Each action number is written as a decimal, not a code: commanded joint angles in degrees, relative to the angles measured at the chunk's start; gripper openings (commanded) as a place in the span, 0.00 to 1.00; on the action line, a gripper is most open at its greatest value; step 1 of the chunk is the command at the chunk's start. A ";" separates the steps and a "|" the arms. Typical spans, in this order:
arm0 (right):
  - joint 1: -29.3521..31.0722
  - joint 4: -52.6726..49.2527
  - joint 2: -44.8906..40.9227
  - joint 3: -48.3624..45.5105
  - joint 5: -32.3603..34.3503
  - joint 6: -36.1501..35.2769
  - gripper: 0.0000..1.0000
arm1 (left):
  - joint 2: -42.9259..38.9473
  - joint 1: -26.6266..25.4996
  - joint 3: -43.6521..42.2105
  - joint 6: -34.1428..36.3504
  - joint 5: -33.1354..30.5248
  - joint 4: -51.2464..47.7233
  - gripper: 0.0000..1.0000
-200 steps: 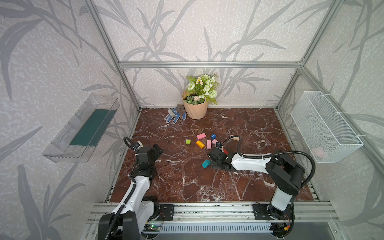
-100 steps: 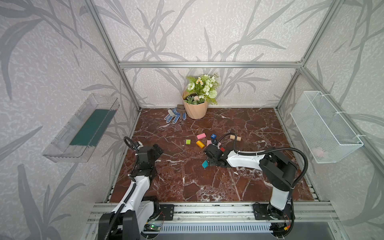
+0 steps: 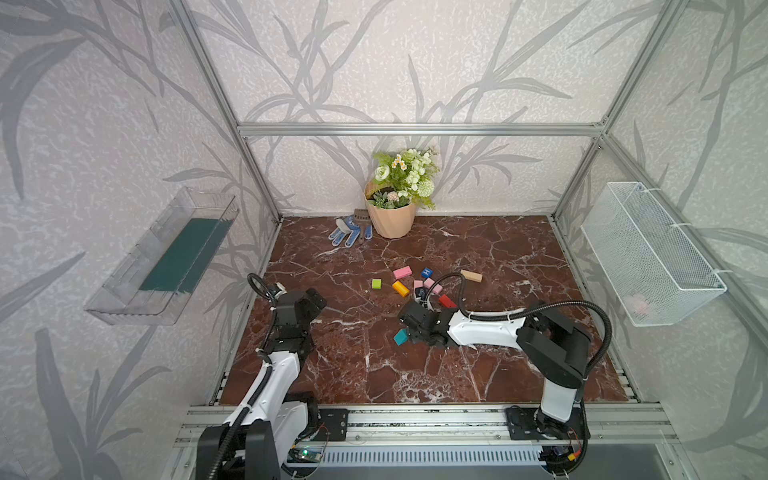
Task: Build the wood block tower
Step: 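Carry the beige bar with the right gripper toward the robot, near the teal wedge, then lower the beige bar onto the table and open the right gripper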
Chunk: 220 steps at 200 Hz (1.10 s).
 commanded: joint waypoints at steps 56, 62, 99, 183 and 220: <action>-0.73 -5.15 -4.24 -7.26 3.73 2.54 0.70 | -0.88 -0.13 1.28 -0.65 -0.74 -0.51 0.99; -0.81 -5.13 -4.65 -7.80 3.78 2.65 0.70 | -0.96 -0.09 1.23 -0.64 -0.73 -0.48 0.99; -0.94 -4.51 -5.96 -10.00 3.71 2.83 0.71 | -0.80 -0.13 1.33 -0.65 -0.65 -0.39 0.99; -1.03 -3.87 -6.71 -10.44 3.56 2.16 0.75 | -0.89 -0.13 1.28 -0.64 -0.62 -0.46 0.99; -1.09 -3.15 -7.07 -10.53 3.47 1.54 0.78 | -1.06 -0.13 1.26 -0.64 -0.64 -0.47 0.99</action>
